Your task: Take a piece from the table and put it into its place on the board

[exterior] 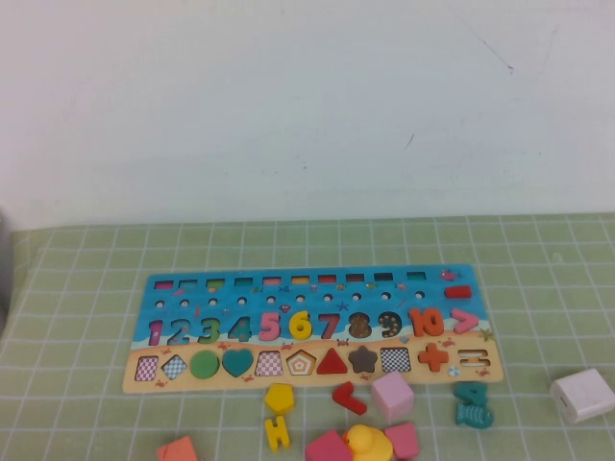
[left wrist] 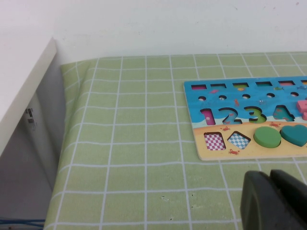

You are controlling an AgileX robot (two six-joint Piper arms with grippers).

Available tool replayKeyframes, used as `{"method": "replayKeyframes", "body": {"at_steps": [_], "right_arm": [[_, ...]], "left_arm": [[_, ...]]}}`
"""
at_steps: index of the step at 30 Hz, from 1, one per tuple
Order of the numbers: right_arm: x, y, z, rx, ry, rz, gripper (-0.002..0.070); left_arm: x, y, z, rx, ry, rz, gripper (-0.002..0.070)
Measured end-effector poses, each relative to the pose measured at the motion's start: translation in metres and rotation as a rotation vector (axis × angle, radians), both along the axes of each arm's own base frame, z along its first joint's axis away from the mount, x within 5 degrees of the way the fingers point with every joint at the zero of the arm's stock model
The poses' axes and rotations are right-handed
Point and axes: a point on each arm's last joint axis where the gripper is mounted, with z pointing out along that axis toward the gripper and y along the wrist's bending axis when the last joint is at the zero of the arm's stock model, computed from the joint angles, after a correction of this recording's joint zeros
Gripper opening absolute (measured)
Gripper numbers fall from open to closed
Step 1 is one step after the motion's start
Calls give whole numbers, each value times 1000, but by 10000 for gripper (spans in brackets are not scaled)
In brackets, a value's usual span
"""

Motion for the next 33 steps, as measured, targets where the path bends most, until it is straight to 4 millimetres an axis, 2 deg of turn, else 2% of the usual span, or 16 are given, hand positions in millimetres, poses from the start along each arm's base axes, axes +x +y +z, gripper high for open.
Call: {"method": "replayKeyframes", "body": {"at_steps": [4,8,13,18,22,33], "right_arm": [[1,0,-4,3,-18,4,-1],[0,3,-12,94,-14,31,-1],[-2,7,-20,42,11,54,-1],[-3,1,-43,88,127,-22,-1],[-4,-1,-48,109,170,-49,-1],[-5,7,-55,109,266,96,-1]], "left_arm": [[0,0,0,0,0,0,-1],[0,0,0,0,0,0,-1],[0,0,0,0,0,0,-1],[0,0,0,0,0,0,-1],[0,0,0,0,0,0,-1],[0,0,0,0,0,0,-1]]}}
